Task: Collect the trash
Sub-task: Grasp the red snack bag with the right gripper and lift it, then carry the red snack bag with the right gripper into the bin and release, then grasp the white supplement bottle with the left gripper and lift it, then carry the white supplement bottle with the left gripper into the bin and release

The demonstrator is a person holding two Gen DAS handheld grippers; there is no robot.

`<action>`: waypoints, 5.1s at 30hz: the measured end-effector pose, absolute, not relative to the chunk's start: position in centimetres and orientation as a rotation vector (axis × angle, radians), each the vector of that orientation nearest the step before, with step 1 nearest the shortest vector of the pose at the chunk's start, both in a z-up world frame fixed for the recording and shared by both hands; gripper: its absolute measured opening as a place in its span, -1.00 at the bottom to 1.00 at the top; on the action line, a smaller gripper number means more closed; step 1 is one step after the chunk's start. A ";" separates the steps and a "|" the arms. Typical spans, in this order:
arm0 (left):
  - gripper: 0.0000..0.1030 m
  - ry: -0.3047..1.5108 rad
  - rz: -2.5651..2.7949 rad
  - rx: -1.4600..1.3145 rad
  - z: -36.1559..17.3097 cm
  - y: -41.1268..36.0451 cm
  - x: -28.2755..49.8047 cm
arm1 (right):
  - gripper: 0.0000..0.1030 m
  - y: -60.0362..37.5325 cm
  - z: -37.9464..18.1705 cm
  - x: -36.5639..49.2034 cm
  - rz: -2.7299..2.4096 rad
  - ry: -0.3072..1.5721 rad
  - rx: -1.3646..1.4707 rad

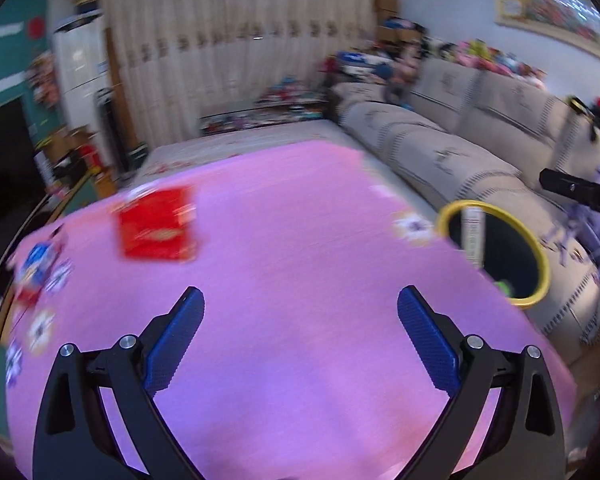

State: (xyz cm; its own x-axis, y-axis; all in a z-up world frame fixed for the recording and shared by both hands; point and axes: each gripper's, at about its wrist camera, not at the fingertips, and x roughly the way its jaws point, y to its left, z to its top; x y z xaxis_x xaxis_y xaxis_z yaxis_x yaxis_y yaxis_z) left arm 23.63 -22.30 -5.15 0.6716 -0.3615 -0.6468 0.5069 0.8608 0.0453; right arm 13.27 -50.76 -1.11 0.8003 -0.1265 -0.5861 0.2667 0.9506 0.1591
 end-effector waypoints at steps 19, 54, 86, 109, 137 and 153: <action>0.86 0.629 -0.197 0.070 -7.4 -5.0 26.6 | -0.01 -28.8 -6.6 39.8 0.267 0.879 0.149; 0.86 0.683 -0.333 0.136 -4.6 -16.4 29.1 | -0.99 -53.8 -1.9 12.0 -0.222 0.634 0.285; 0.86 0.844 -0.051 0.057 -7.1 -20.0 45.6 | -0.17 -59.1 -9.4 10.2 -0.507 0.677 0.344; -0.08 0.982 0.029 0.045 -9.7 -20.2 50.7 | -0.17 -58.8 -9.6 8.8 -0.451 0.690 0.353; -0.07 0.853 -0.828 0.417 -9.7 -56.6 17.7 | -0.17 -61.9 -5.7 -1.9 -0.547 0.570 0.360; 0.91 0.577 -0.710 0.298 -1.6 -44.0 17.1 | -0.17 -57.8 -4.2 -0.9 -0.443 0.545 0.349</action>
